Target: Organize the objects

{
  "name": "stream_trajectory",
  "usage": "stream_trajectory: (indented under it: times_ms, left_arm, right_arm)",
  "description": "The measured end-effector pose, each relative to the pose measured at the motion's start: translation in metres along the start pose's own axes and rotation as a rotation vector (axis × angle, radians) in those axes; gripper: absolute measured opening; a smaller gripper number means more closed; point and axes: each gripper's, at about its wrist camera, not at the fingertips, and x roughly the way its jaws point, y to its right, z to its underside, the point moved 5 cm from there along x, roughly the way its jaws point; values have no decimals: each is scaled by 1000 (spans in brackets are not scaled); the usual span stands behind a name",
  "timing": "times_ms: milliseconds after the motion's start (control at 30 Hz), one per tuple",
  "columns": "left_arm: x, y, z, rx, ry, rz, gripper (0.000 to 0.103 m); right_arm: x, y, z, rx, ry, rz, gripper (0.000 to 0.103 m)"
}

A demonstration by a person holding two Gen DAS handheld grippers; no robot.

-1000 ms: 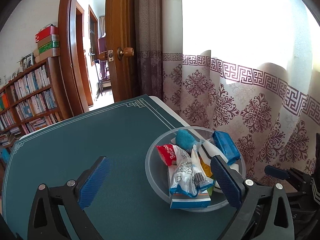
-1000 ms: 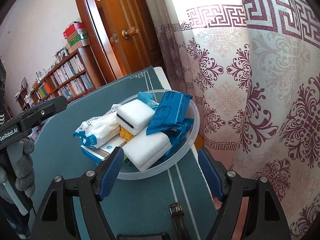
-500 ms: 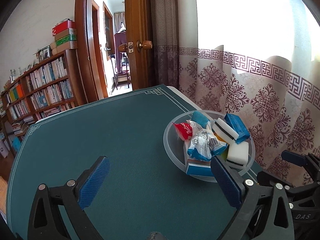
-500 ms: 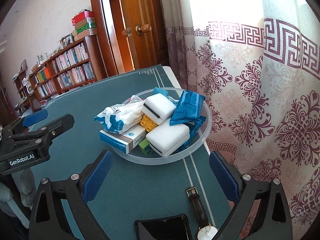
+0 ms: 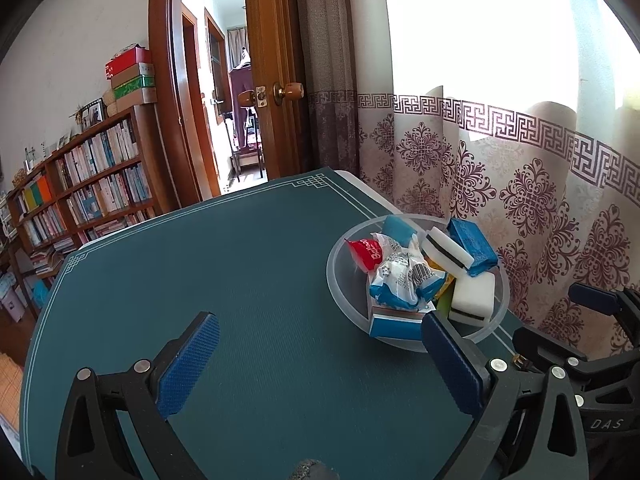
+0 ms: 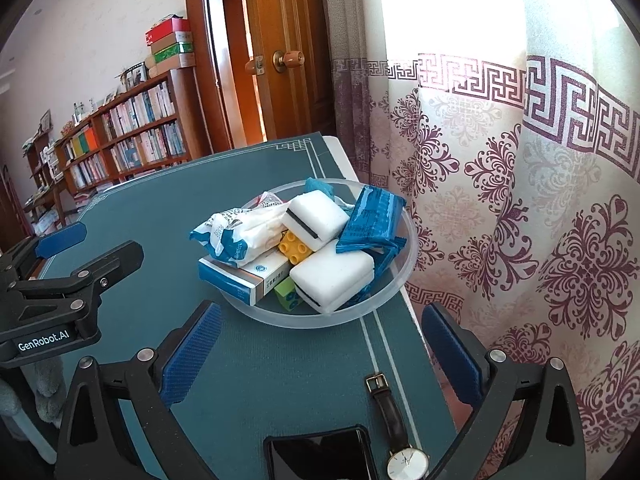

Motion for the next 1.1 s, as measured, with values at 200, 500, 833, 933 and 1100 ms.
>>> stream_trajectory:
  times_ms: [200,500,833,933,1100]
  left_arm:
    - [0,3,3,17,-5,-16,103]
    - [4,8,7,33,-24,-9,103]
    - [9,12,9,54,-33,-21,103]
    - [10,12,9,56,-33,-21,103]
    - [11,13,9,59,-33,-17,103]
  right_arm:
    - [3,-1,1,-20,-10,22,103]
    - [6,2,1,-33,-19,51,103]
    - [12,5,4,-28,-40,62,103]
    - [13,5,4,-27,-42,60,103]
    - [13,5,4,-28,-41,61,103]
